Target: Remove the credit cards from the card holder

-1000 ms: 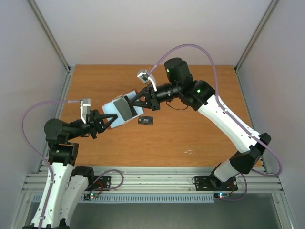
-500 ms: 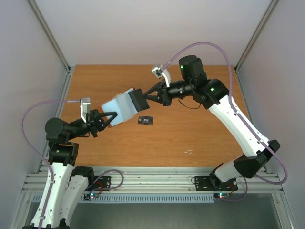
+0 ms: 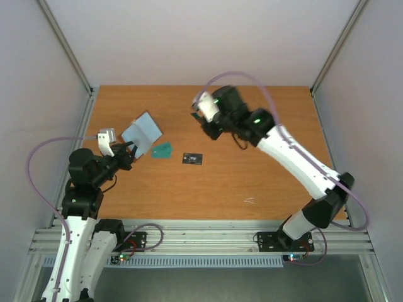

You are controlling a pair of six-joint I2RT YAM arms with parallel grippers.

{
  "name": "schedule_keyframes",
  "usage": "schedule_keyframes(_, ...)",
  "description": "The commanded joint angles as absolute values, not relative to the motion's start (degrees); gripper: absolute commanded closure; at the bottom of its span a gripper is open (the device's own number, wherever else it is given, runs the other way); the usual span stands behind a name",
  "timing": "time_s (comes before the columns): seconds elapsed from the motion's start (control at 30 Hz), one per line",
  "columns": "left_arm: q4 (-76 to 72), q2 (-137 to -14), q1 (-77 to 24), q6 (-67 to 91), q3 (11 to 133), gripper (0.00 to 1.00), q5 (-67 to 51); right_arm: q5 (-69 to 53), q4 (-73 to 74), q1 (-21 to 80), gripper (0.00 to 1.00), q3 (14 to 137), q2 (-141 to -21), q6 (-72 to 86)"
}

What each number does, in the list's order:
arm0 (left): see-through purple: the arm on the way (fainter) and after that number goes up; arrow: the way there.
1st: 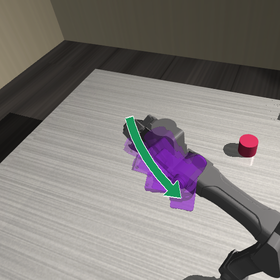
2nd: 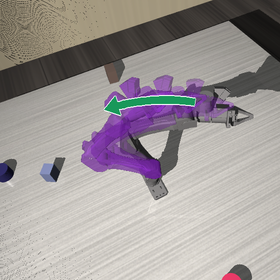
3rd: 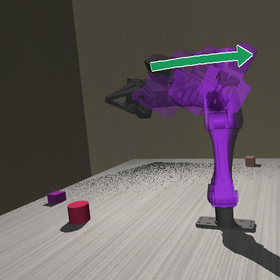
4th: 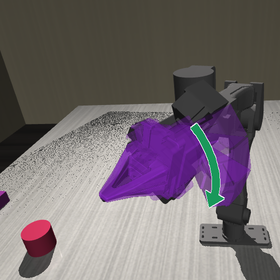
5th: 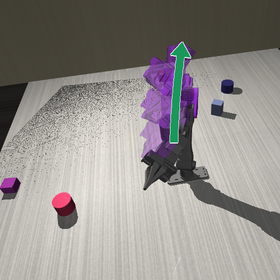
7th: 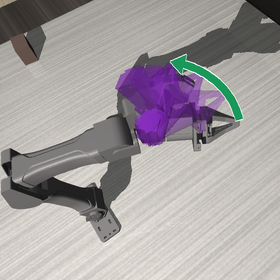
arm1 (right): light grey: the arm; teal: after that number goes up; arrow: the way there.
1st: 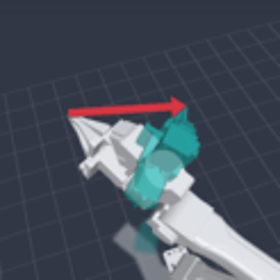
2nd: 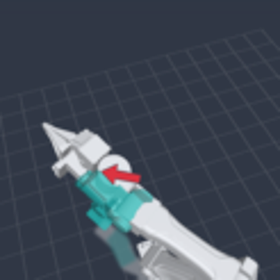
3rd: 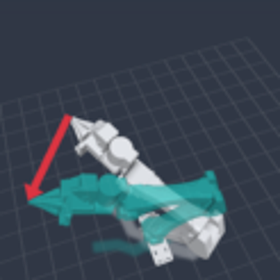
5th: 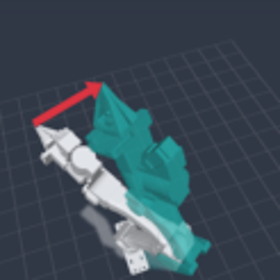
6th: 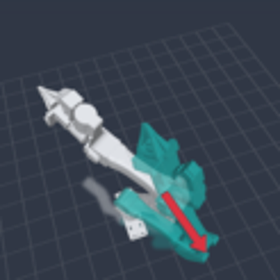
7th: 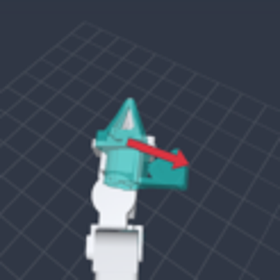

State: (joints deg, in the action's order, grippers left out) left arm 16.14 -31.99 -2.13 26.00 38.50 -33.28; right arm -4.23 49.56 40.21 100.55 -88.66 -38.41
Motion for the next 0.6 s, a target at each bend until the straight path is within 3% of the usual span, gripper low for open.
schedule_keyframes(0.0,23.1,-31.3,-1.0,20.0,40.6,1.0,-19.6,25.6,33.4,48.9,0.99,89.3,-94.7,-62.5)
schedule_keyframes(0.3,23.2,-31.6,1.2,20.3,40.0,1.0,-19.4,30.6,11.0,53.5,0.99,80.1,-108.9,-79.4)
schedule_keyframes(0.57,22.7,-32.1,2.1,20.6,40.1,1.0,-20.0,31.1,11.8,55.9,0.99,76.5,-114.9,-80.2)
